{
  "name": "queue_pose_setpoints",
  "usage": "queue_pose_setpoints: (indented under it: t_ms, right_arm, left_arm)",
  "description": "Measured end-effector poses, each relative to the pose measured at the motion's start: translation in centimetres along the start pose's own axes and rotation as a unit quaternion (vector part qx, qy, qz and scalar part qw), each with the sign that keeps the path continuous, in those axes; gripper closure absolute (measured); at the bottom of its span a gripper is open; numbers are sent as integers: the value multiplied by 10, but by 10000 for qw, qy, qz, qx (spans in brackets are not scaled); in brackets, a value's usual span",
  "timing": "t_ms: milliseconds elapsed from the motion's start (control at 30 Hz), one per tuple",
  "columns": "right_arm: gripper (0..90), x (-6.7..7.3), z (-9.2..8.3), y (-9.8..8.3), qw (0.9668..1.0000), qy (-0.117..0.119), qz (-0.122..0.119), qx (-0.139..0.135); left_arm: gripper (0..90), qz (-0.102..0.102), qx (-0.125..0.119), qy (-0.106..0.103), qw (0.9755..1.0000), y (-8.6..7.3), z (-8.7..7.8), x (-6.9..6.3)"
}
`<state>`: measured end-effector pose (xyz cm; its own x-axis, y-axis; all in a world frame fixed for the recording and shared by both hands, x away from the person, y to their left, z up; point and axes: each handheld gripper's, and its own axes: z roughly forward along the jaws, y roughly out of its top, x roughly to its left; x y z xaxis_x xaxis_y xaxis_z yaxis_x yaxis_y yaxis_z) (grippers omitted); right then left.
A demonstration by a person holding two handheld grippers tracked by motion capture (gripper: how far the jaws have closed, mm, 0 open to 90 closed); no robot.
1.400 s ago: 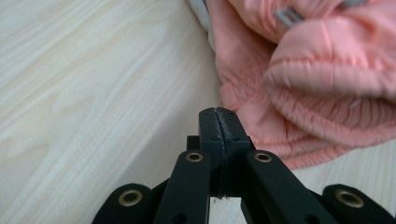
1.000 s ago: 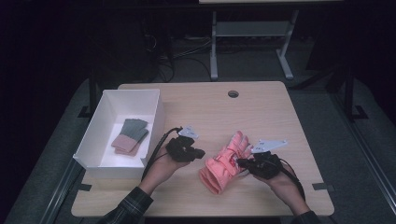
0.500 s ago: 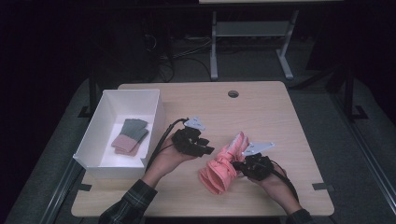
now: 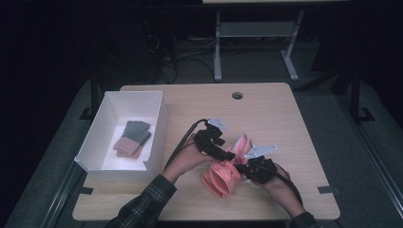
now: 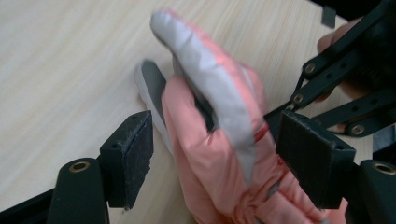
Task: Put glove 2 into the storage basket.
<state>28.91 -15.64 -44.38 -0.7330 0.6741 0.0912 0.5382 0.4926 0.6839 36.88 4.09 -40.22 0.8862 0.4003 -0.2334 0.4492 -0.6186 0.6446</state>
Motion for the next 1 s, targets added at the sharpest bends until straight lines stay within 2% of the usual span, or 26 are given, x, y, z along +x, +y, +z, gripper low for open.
queue_pose_setpoints:
  t_ms: [67,233,333,567,667,700,767,867,1000]
  right_arm:
    - [900,0,0,0,10000,8,19,2]
    - [900,0,0,-1,10000,-12,-7,12]
    - [900,-1,-2,-2,10000,-6,-12,1]
    - [900,-8,-11,-9,10000,-7,76,4]
    - [900,-6,-7,-9,9999,-81,43,118]
    - [900,-6,-5,-10,9998,-100,24,140]
    - [900,-6,-4,-10,9998,-83,53,147]
    - [900,-6,-2,-12,9998,-65,95,155]
    - [900,-7,0,-12,9998,-69,60,162]
  left_arm:
    - [249,-130,56,-80,9999,-3,5,1]
    - [227,-202,198,-178,9994,-8,17,2]
    - [215,-156,340,-109,9992,-11,21,4]
    - [212,-141,368,-85,9992,-14,24,6]
    - [211,-280,497,-286,9980,-19,33,9]
    - [212,-280,497,-286,9980,-19,33,9]
    - [211,-451,537,-475,9964,-21,37,13]
    - [243,-498,605,-714,9944,-22,42,13]
    - [276,-553,694,-872,9922,-22,44,15]
